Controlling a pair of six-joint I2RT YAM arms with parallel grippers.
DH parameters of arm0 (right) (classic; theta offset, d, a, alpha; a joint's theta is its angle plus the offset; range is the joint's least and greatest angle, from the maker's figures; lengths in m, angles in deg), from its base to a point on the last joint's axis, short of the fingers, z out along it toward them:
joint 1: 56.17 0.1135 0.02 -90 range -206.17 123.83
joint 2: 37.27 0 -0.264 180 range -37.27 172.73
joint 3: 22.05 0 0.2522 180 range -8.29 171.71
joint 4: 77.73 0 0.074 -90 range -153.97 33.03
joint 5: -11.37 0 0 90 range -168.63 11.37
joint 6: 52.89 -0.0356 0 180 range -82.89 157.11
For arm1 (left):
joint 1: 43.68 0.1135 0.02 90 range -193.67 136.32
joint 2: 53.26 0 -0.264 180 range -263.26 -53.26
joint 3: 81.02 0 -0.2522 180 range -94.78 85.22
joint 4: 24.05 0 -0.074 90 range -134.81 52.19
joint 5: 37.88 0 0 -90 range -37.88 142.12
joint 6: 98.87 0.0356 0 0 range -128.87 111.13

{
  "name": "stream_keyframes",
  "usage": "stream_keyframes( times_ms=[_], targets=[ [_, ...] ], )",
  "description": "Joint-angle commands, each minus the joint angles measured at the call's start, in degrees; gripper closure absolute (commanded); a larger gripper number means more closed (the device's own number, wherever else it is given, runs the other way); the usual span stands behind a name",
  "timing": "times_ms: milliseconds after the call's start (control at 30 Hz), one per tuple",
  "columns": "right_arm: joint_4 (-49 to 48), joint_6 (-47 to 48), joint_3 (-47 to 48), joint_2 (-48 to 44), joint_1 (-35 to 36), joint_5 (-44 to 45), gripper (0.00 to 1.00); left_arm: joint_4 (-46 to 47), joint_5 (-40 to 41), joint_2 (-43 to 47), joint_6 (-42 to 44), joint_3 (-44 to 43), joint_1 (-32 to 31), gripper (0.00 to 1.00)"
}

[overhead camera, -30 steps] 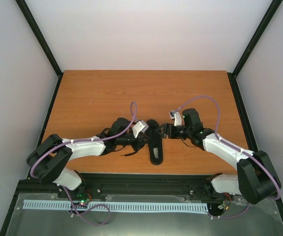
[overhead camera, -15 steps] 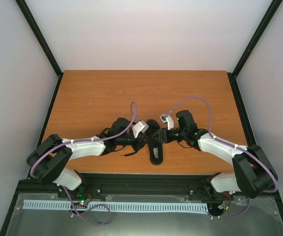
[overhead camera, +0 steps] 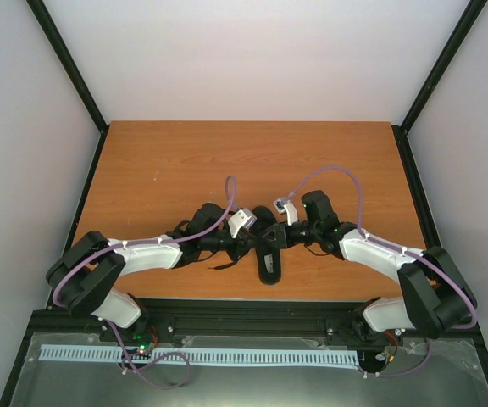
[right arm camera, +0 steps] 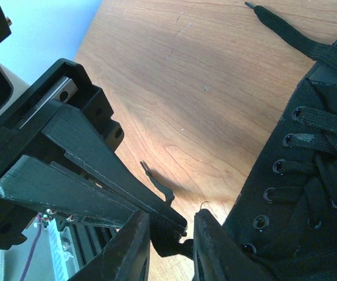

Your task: Tie the shoes

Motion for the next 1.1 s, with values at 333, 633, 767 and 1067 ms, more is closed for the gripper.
stream_keyframes(
  times_ms=[333, 633, 767, 1067],
  targets=[
    [-1.28, 3.09, 0.69, 0.34, 0.94, -5.56, 0.73, 1.56, -1.19, -0.53, -0.03, -1.66, -0.67, 0.98],
    [-0.4, 4.23, 0.39, 1.74, 0.96, -4.33, 0.74, 1.65, -1.23, -0.53, -0.11, -1.53, -0.62, 0.99],
    [-0.37, 4.4, 0.09, 1.38, 1.1, -3.65, 0.82, 1.65, -1.19, -0.61, -0.1, -1.57, -0.62, 0.98],
    [-0.04, 4.48, -0.57, -0.38, 1.14, -1.57, 0.97, 1.39, -0.32, -0.22, -0.21, -1.25, -0.62, 0.89]
  ],
)
